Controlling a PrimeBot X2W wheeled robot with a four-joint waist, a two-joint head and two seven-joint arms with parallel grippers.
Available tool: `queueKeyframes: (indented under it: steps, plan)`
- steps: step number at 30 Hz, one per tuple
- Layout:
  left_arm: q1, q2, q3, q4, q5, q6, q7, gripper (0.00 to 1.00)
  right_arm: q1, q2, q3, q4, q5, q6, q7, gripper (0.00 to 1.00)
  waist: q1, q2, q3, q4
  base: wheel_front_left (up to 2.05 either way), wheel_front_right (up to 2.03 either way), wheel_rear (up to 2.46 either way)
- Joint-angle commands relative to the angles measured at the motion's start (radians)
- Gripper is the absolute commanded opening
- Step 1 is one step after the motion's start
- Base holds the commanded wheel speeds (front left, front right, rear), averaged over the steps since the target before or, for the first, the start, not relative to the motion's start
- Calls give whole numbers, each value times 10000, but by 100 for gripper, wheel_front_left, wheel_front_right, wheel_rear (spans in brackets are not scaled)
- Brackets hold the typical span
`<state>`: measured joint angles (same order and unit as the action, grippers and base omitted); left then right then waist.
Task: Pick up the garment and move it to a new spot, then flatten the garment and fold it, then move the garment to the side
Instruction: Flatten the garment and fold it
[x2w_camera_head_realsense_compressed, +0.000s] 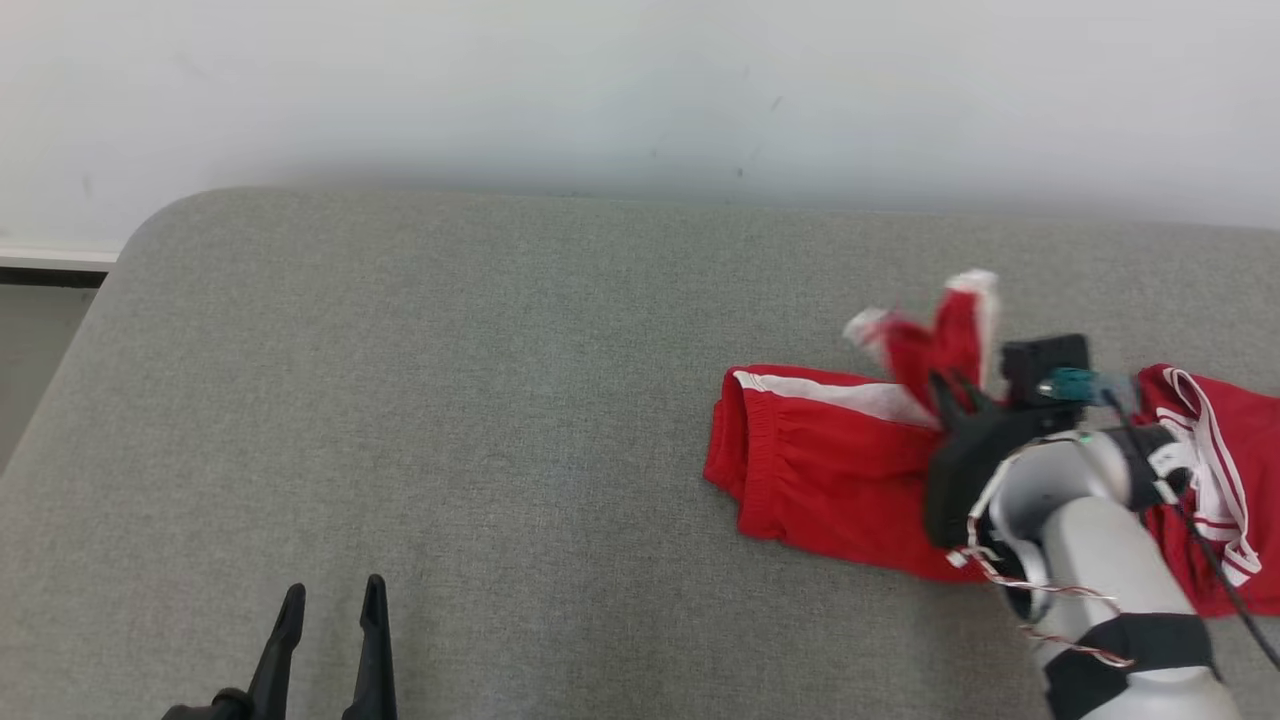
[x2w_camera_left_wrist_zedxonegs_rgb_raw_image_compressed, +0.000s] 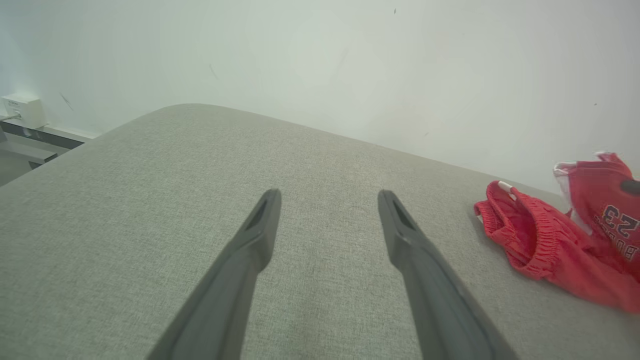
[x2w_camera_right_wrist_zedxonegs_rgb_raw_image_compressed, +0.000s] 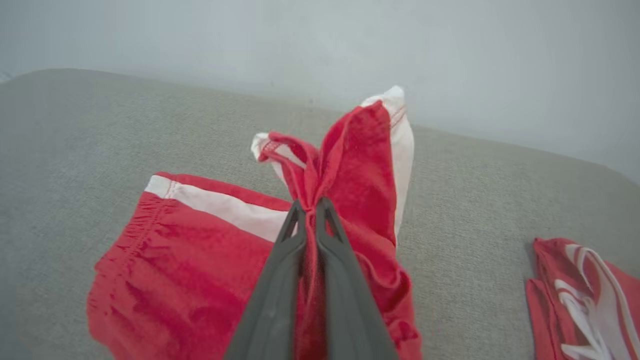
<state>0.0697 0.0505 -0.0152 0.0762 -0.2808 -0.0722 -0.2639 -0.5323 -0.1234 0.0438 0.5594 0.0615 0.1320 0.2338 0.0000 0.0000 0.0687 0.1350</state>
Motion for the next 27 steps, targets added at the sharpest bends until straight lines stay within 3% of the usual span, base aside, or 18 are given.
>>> queueKeyframes:
  steps: [1,7,14,26,27]
  plan:
    - [33,0,-13,18,28,-64,1,100,83,127,260,-210,142,-30,180,0,0,0,47,46,0,0,0]
    - [-124,0,-151,44,-68,-54,1,100,-92,609,959,-178,433,-30,559,0,0,0,205,232,0,0,0]
    - [-169,1,-229,92,-128,-17,1,100,-280,732,1364,423,710,-30,473,0,0,0,275,488,0,0,0]
    - [-163,1,-282,144,-194,-9,1,100,-958,737,2842,1652,2699,-30,-13,0,0,0,360,640,0,0,0]
    - [-152,0,-311,137,-198,5,1,100,-996,739,2969,1740,2863,-30,-70,95,0,0,353,639,0,0,0]
